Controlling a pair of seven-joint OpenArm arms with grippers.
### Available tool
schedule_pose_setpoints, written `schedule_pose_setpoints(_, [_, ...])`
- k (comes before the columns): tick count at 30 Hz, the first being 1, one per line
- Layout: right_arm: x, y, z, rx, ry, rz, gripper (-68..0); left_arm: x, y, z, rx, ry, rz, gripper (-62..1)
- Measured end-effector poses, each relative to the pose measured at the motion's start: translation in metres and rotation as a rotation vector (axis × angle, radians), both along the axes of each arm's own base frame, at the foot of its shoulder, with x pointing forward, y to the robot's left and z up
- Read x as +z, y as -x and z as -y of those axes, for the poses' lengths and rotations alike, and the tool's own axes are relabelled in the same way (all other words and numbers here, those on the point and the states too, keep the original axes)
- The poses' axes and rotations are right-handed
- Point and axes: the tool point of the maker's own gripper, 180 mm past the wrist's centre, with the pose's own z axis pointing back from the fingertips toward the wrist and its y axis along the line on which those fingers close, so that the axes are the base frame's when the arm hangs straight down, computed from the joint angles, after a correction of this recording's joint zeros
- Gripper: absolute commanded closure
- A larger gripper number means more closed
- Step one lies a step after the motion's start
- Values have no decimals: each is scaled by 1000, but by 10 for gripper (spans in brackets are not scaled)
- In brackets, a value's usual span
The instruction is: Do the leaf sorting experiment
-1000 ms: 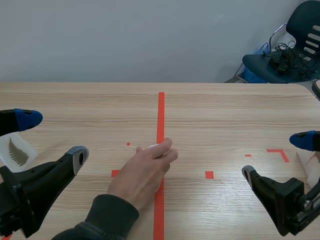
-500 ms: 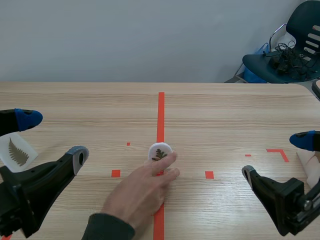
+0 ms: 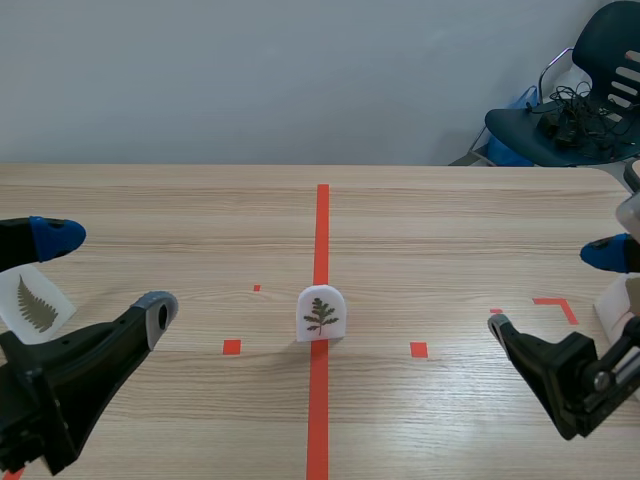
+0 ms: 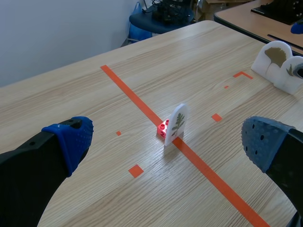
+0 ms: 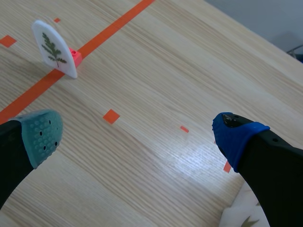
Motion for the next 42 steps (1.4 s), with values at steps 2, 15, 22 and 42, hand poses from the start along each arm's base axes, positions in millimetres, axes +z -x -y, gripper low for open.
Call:
schedule_pose_setpoints(2, [3, -4, 0, -1, -2, 12, -679, 0, 1, 2, -13, 2, -2, -623])
schedule_pose_setpoints(15, [8, 2, -12, 49, -39, -26, -679, -70, -22, 18, -74, -95, -109, -623])
schedule_pose_setpoints(22, [36, 3, -7, 50, 18, 31, -679, -117, -46, 41, -92, -80, -162, -623])
schedule_pose_setpoints(42, [33, 18, 2, 19, 27, -26, -679, -156, -94, 144, -169, -55, -122, -623])
